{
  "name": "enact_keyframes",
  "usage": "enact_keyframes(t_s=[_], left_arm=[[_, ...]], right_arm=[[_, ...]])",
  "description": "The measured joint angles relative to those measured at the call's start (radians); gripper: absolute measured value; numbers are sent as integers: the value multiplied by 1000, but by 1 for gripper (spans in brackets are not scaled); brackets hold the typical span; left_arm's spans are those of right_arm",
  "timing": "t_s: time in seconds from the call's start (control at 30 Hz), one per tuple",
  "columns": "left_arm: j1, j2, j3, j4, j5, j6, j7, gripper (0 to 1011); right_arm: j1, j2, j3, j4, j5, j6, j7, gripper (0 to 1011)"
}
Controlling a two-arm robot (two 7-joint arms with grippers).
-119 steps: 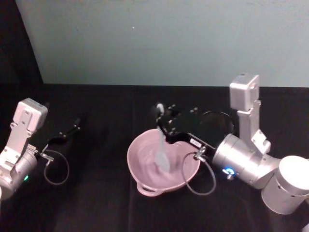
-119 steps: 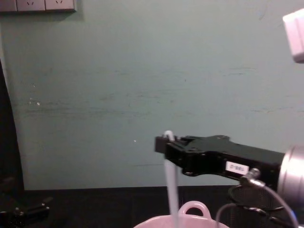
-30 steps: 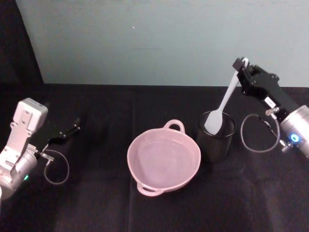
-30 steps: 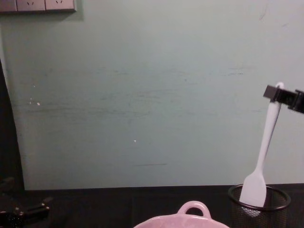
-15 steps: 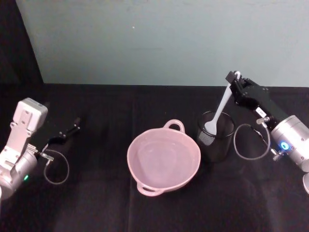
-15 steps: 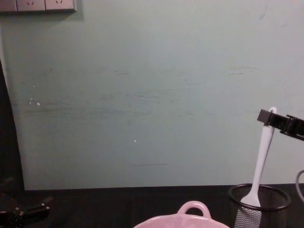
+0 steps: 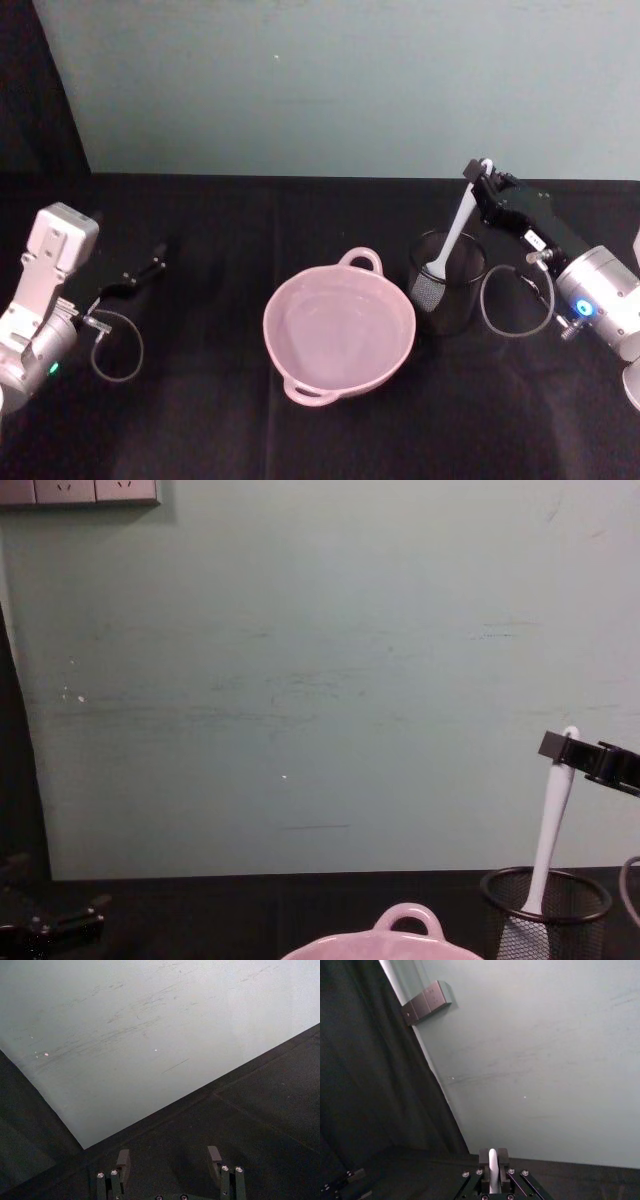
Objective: Use the one hand to pick up the spoon and stir the clear water in the bowl.
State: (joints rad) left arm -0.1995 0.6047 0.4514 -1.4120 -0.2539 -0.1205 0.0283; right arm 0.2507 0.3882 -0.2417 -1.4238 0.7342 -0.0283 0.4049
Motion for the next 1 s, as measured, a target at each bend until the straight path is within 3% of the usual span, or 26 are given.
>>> enact_keyframes(t_s=[0.53, 0.63, 0.8, 1.0], left_arm=[[0, 0, 0, 0, 0, 0, 0, 1005], [0, 0, 0, 0, 0, 0, 0, 1005], [0, 0, 0, 0, 0, 0, 0, 1005], [0, 0, 0, 0, 0, 0, 0, 1005]], right_arm=[[-28, -1, 13, -4, 51, 28, -16, 116], [-35, 0, 17, -4, 59, 28, -17, 165], [-49, 5, 27, -4, 69, 25, -27, 358], [-68, 14, 48, -8, 80, 17, -41, 517]])
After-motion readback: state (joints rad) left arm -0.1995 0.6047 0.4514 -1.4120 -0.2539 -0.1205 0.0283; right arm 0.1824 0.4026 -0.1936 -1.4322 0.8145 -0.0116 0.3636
